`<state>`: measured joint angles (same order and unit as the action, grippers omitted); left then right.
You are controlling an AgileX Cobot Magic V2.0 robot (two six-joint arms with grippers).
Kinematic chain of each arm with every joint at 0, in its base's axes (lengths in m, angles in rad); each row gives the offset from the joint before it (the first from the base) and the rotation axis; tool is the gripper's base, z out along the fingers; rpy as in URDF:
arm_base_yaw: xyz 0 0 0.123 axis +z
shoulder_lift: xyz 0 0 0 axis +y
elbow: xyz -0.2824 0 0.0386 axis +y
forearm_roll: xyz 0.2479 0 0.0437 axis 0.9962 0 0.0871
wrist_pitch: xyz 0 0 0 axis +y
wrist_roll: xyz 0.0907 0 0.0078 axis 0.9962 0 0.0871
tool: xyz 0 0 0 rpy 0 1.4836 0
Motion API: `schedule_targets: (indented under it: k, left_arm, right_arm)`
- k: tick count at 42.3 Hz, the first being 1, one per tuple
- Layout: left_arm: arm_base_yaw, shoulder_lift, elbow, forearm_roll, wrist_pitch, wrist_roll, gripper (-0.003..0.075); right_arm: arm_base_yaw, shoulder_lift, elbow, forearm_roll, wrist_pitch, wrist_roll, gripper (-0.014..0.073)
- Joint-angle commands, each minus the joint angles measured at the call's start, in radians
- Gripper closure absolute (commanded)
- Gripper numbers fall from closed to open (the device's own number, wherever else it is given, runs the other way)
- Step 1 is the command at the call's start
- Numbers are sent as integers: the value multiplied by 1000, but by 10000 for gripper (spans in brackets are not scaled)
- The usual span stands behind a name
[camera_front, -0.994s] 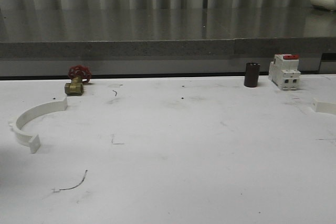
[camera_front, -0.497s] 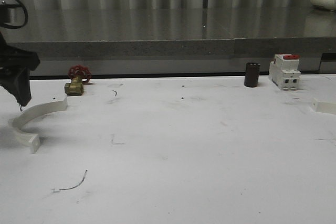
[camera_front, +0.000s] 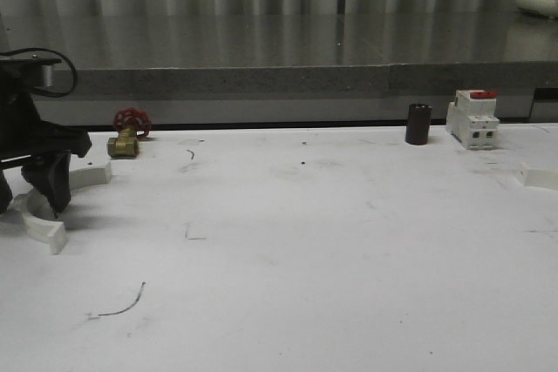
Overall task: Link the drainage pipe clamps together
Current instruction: 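Lower the left gripper and grasp the clamp half nearest it by its end, then carry the clamp half toward the table center and lower it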
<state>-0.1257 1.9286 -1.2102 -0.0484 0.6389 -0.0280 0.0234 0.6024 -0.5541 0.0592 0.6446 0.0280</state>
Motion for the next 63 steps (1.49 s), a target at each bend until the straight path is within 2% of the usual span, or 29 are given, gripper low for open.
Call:
schedule_targets:
  k: [1, 7, 15, 21, 26, 35, 39, 48, 54, 59, 63]
  left_arm:
    - [1, -47, -28, -11, -31, -11, 391]
    - [1, -47, -28, -8, -37, -11, 490]
    - [1, -47, -28, -4, -42, -11, 583]
    - [1, -47, -28, -4, -29, -11, 629]
    - [-21, -47, -49, -25, 26, -11, 638]
    - [-176, -49, -145, -25, 94, -32, 638]
    - [-268, -49, -203, 11, 94, -117, 638]
    - [-454, -3, -379, 219, 170, -351, 636]
    - [-528, 89, -534, 230, 265, -392, 636]
    - [-568, 192, -663, 233, 345, -480, 636]
    - [-590, 258, -745, 233, 359, -579, 636]
  right_arm:
    - [-5, 6, -35, 5, -59, -8, 122]
    - [-5, 6, -35, 5, -59, -8, 122]
    - [-5, 6, -35, 5, -59, -8, 122]
    - [-5, 6, -35, 5, -59, -8, 122]
    - [-5, 6, -35, 5, -59, -8, 122]
    - [-5, 6, -35, 5, -59, -8, 122]
    - [-5, 6, -35, 5, -59, -8, 122]
    - [-5, 6, -35, 5, -59, -8, 122]
    - [-5, 6, -35, 5, -59, -8, 122]
    - [-5, 6, -35, 5, -59, -8, 122]
    - [-5, 6, -35, 5, -59, -8, 122]
